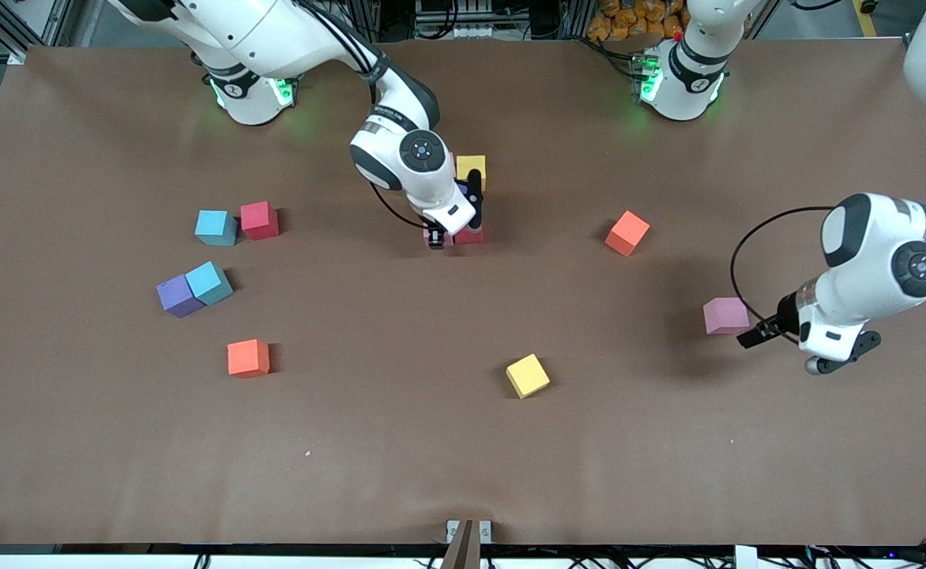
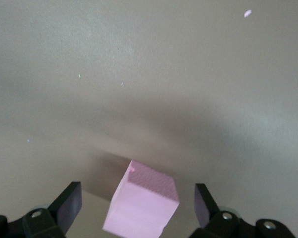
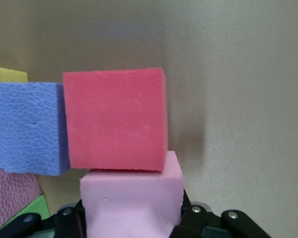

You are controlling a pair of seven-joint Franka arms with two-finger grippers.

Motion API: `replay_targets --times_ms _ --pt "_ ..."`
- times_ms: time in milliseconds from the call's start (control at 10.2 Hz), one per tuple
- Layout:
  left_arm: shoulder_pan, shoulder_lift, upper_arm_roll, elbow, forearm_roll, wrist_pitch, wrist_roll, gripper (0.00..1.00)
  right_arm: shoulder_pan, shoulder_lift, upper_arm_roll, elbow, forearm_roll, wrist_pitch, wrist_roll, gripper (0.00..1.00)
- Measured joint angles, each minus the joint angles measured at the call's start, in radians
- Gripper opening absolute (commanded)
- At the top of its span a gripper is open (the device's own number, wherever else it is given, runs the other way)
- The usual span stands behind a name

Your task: Form number 2 with 11 blocks

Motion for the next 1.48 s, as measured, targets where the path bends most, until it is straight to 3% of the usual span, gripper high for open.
replay_targets --times_ms 394,590,1083,1476 --pt "0.009 -0.012 -0.043 -0.057 0.0 0.006 0.054 1.0 0.0 0.0 0.006 -0.004 0.0 0.004 0.0 0.5" --pt "0.009 -0.012 -0.043 -0.06 0.003 0.008 0.117 1.0 0.0 0.0 0.007 -0.006 0.0 0.007 0.0 1.0" --pt "0.009 0.006 -0.042 -0.076 0.044 0.007 0.206 1.0 -0.003 0.01 0.015 -0.013 0.0 0.007 0.001 1.0" --pt "0.009 0.053 -0.041 -0.078 0.101 0.014 0.206 1.0 -0.061 -0.015 0.096 -0.009 0.0 -0.082 0.002 1.0"
